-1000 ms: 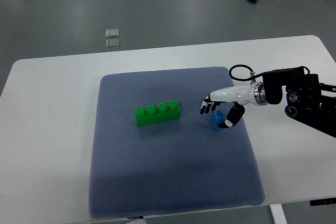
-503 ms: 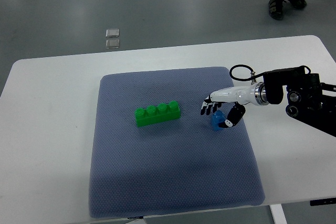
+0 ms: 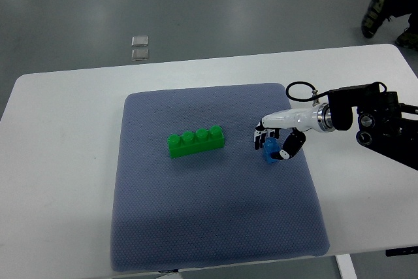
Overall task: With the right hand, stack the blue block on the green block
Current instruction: 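Close the right hand fingers around the blue block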
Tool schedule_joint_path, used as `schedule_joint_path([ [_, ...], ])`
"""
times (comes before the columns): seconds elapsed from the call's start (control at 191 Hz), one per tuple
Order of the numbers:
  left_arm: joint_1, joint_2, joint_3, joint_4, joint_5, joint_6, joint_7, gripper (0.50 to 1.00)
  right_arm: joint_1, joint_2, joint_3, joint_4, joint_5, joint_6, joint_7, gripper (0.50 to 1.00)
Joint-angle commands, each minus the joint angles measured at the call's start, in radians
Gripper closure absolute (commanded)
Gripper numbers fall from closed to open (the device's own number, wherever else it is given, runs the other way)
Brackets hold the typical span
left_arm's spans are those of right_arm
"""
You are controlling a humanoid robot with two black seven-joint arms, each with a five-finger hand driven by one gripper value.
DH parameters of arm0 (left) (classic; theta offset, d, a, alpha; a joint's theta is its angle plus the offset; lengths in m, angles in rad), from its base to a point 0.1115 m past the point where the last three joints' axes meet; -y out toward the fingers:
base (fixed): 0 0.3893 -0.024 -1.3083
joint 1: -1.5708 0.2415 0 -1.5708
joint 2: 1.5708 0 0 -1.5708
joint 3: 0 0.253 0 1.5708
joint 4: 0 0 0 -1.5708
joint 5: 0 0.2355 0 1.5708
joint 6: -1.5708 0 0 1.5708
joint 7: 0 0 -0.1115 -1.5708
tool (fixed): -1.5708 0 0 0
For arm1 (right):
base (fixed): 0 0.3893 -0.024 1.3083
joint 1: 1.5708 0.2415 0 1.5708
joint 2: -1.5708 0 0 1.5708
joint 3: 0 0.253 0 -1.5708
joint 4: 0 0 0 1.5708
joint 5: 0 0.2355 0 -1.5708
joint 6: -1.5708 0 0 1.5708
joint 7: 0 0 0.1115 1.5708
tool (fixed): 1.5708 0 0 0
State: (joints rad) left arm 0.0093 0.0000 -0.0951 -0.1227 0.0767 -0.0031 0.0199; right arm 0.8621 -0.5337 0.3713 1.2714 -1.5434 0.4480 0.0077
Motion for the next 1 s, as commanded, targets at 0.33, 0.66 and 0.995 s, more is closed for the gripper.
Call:
schedule_joint_path([
  [0.33,0.0,0.0,0.0,0.0,0.0,0.0,0.0,0.5,0.002,-0.002,0.001,0.0,0.0,0.0,0.0,0.901],
  [0.66,0.0,0.0,0.0,0.0,0.0,0.0,-0.001,0.5,0.002,-0.003,0.003,-0.001,0.0,-0.002,0.0,0.914],
  [0.995,0.0,0.0,0.0,0.0,0.0,0.0,0.0,0.5,0.003,-0.005,0.008,-0.003,0.002,-0.006,0.0,0.924],
])
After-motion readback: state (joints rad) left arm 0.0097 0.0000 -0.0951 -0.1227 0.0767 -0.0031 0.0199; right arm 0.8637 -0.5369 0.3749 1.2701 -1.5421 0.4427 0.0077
